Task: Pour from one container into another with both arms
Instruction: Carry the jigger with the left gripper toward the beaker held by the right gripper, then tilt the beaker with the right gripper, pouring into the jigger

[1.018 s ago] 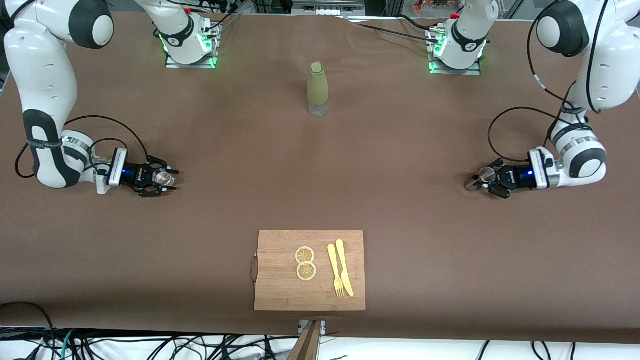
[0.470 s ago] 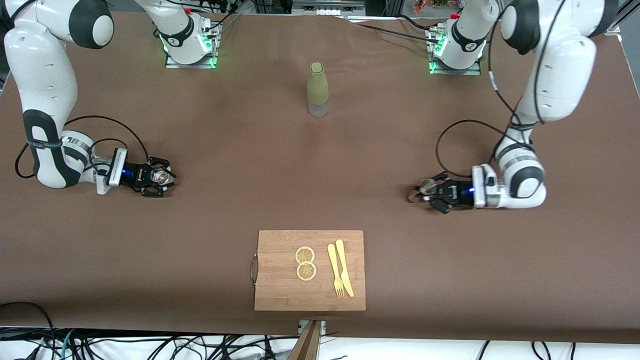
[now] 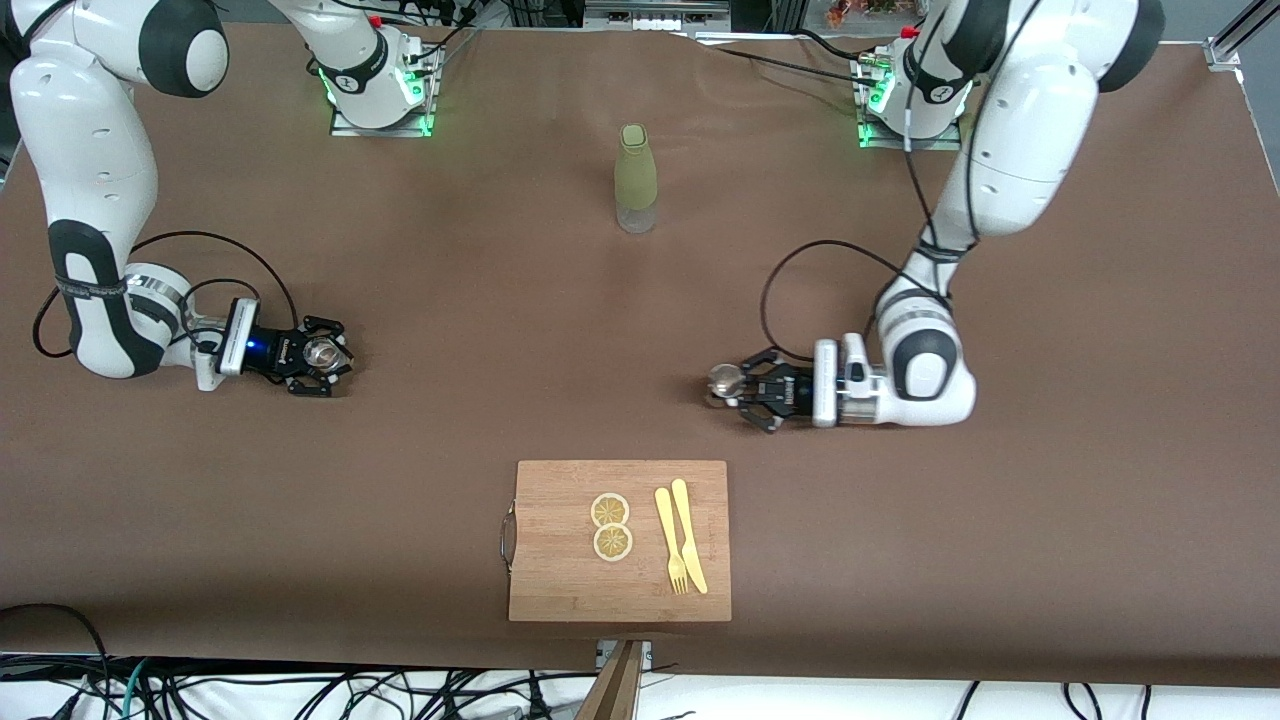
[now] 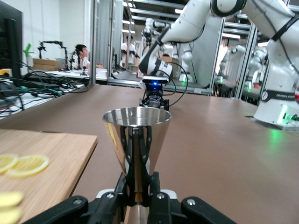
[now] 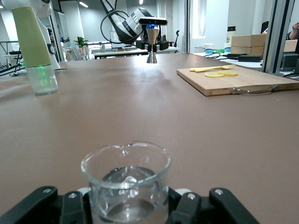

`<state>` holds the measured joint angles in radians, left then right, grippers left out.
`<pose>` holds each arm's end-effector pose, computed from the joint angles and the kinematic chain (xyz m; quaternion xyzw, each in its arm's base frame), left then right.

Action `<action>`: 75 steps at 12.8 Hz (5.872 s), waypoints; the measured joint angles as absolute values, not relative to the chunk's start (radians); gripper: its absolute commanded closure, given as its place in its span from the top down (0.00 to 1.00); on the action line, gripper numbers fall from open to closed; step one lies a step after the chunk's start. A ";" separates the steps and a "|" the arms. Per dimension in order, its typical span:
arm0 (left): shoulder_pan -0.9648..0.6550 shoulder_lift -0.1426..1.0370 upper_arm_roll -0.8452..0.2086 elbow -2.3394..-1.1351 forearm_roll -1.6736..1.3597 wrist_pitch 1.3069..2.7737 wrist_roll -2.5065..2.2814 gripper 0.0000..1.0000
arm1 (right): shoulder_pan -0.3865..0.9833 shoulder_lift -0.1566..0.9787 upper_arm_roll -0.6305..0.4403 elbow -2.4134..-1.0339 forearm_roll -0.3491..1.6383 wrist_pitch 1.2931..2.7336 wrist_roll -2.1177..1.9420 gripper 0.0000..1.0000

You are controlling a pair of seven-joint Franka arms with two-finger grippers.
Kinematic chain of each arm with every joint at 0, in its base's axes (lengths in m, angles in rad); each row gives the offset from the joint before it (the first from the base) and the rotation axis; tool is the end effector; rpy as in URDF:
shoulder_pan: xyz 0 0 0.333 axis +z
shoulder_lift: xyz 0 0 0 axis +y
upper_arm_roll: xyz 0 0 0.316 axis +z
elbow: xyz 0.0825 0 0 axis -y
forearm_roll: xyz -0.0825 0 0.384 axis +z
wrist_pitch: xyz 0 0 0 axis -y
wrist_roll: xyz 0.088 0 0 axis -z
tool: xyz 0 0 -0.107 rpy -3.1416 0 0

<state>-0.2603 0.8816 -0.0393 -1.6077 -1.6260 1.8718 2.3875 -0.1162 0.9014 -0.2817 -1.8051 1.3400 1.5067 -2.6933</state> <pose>0.6185 -0.2671 0.1284 0.5513 -0.5323 0.4187 0.4873 0.5428 -0.1109 0.0598 -0.5895 -0.5285 -0.4302 0.4338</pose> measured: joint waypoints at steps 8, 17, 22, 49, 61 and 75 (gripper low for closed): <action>-0.438 0.969 -0.102 -1.473 -1.826 2.039 2.321 0.00 | -0.114 0.834 -0.100 -1.787 1.376 1.554 -2.589 0.15; -0.578 1.065 -0.102 -1.295 -1.938 2.176 2.310 0.00 | -0.099 0.643 0.108 -1.820 1.375 1.771 -2.363 0.15; -0.619 1.095 -0.101 -1.253 -1.971 2.209 2.310 0.00 | -0.089 0.539 0.226 -1.900 1.367 1.888 -2.308 0.15; -0.638 1.114 -0.098 -1.224 -1.984 2.246 2.310 0.00 | 0.068 0.341 0.266 -2.034 1.221 2.376 -2.124 0.12; -0.643 1.125 -0.098 -1.210 -1.984 2.261 2.310 0.00 | 0.077 0.331 0.314 -2.034 1.185 2.512 -2.124 0.12; -0.643 1.127 -0.097 -1.209 -1.984 2.271 2.310 0.00 | 0.088 0.326 0.338 -2.044 1.154 2.585 -2.124 0.12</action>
<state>-0.6434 1.1267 -0.0973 -1.2089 -1.9845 2.2715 2.3102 0.0881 0.3259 0.3385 -2.0443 1.1543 2.5847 -2.1244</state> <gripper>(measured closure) 0.793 0.859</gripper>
